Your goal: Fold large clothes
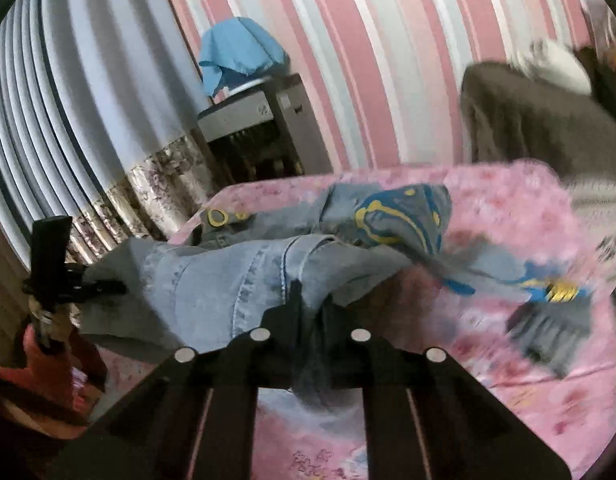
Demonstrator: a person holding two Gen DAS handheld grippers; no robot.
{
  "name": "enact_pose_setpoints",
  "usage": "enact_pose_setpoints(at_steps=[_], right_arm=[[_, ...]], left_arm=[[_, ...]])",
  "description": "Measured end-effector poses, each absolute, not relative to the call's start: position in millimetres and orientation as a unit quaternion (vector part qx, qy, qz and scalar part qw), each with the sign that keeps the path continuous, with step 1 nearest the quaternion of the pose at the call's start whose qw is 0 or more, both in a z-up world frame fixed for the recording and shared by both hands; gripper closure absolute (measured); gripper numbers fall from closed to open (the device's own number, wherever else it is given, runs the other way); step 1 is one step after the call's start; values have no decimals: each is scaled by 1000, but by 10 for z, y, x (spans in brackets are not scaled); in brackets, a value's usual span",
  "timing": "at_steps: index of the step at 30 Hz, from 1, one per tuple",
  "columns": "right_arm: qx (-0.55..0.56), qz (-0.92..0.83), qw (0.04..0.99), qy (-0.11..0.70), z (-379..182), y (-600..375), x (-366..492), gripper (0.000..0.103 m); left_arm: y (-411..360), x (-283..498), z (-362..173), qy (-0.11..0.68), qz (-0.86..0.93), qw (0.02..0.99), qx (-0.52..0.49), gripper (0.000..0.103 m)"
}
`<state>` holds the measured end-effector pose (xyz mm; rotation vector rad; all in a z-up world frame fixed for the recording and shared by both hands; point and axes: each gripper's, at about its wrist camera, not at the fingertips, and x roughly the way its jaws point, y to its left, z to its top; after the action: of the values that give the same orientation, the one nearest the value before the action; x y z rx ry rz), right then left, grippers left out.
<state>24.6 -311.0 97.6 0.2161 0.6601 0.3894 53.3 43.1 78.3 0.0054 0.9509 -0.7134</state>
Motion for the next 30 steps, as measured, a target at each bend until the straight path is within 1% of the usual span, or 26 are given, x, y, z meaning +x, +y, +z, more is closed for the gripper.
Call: enact_pose_setpoints(at_steps=[1, 2, 3, 4, 5, 6, 7, 8, 9, 10, 11, 14, 16, 19, 23, 30], right_arm=[[96, 189, 916, 340, 998, -3117, 272, 93], [73, 177, 912, 363, 996, -3095, 319, 90], [39, 151, 916, 371, 981, -3055, 345, 86], [13, 127, 910, 393, 890, -3022, 402, 86], [3, 120, 903, 413, 802, -3009, 438, 86], [-3, 119, 897, 425, 719, -3004, 459, 84], [-6, 120, 892, 436, 629, -3007, 471, 79], [-6, 115, 891, 440, 572, -3031, 468, 75], [-2, 111, 892, 439, 548, -3058, 462, 65], [7, 106, 895, 434, 554, -3117, 446, 55], [8, 99, 899, 427, 579, -3150, 435, 53], [13, 91, 910, 404, 718, -3218, 412, 52], [8, 84, 920, 383, 841, -3210, 478, 46], [-1, 96, 927, 362, 948, -3162, 724, 46], [-31, 114, 919, 377, 885, -2967, 1242, 46], [-62, 142, 897, 414, 630, -2737, 1943, 46]], left_arm=[[493, 530, 759, 458, -342, 820, 5, 96], [521, 527, 709, 465, -328, 822, 21, 83], [540, 529, 620, 470, -303, 828, 41, 64], [543, 528, 556, 469, -284, 834, 54, 57], [550, 521, 468, 467, -255, 843, 78, 44], [566, 523, 427, 465, -243, 847, 89, 39], [595, 517, 383, 456, -218, 856, 106, 37], [620, 524, 375, 451, -208, 861, 111, 31], [690, 533, 382, 443, -190, 869, 115, 21], [748, 540, 404, 433, -172, 877, 120, 16], [812, 553, 429, 423, -160, 884, 121, 13], [925, 668, 543, 408, -146, 895, 111, 13], [907, 826, 610, 396, -140, 901, 111, 13], [756, 1117, 643, 385, -154, 903, 110, 13], [480, 1654, 606, 383, -177, 898, 124, 13], [56, 2595, 391, 415, -200, 879, 126, 13]])
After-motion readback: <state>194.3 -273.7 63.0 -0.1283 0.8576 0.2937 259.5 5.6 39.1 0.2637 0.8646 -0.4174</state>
